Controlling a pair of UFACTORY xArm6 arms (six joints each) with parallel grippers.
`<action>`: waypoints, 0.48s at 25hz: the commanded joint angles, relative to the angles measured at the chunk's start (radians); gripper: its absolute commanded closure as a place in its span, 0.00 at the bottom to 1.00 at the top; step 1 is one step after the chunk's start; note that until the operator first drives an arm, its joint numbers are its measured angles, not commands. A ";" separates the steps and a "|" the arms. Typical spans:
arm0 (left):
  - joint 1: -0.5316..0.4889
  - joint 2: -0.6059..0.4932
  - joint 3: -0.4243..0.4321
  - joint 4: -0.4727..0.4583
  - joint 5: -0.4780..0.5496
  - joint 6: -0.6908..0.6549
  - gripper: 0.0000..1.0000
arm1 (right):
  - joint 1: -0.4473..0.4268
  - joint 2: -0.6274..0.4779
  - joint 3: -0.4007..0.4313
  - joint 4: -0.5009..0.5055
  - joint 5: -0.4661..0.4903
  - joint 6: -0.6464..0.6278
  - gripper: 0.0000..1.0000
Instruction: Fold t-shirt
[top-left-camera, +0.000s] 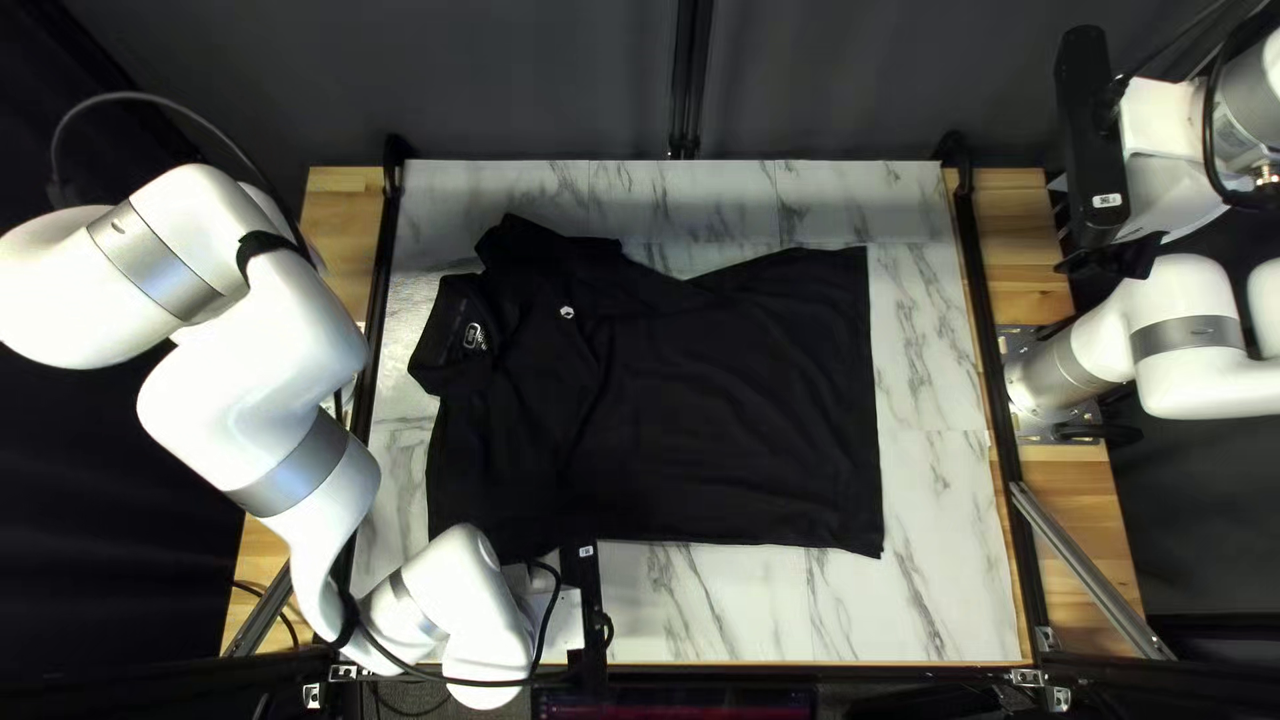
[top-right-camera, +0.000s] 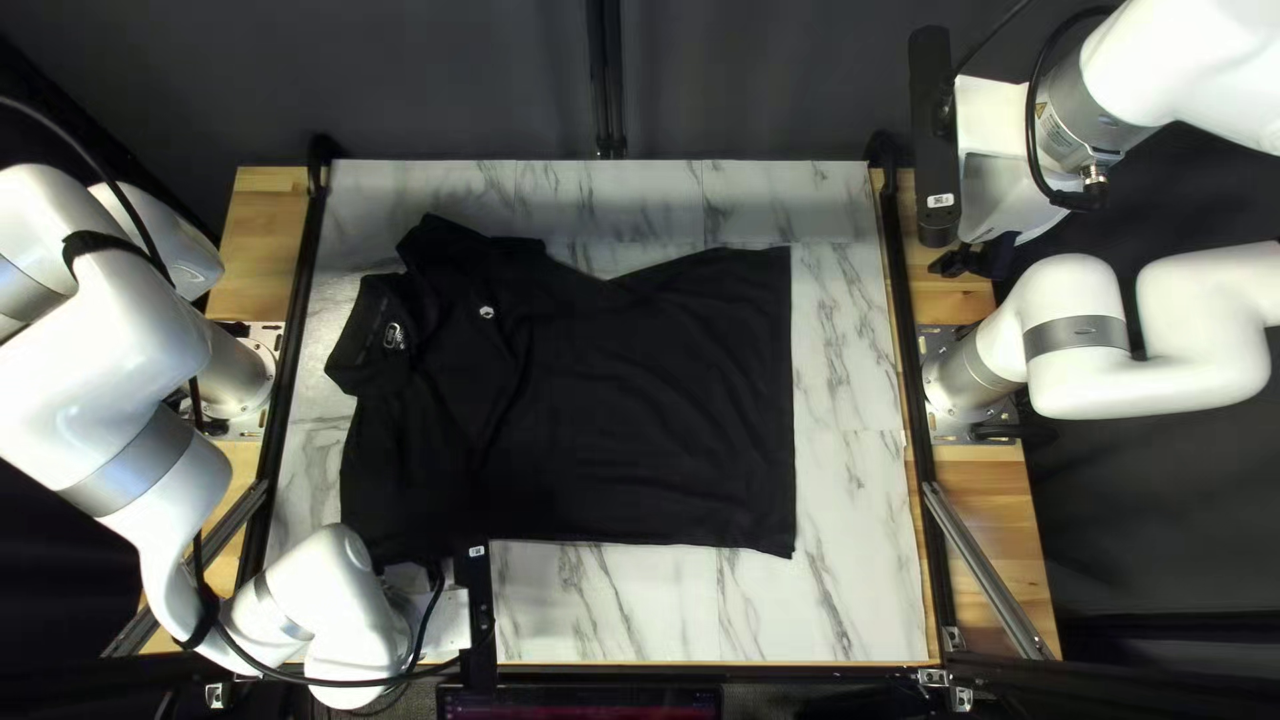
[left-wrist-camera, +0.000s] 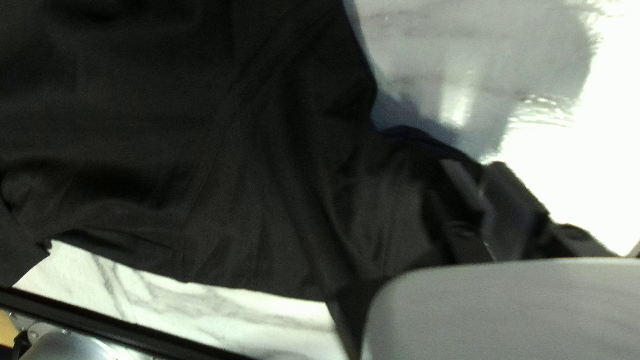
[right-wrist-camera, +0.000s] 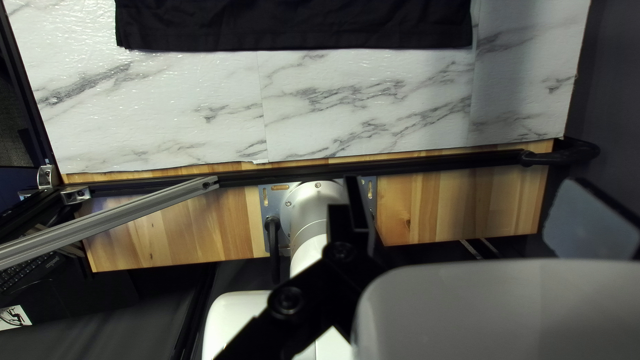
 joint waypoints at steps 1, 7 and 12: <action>0.015 -0.066 -0.038 -0.005 0.125 0.040 1.00 | 0.000 0.000 0.000 0.000 0.000 0.000 0.00; 0.081 -0.174 -0.024 -0.006 0.246 0.155 1.00 | 0.000 0.000 0.000 0.000 0.000 0.000 0.00; 0.173 -0.242 -0.020 -0.013 0.345 0.326 1.00 | 0.000 0.000 0.000 0.000 0.000 0.000 0.00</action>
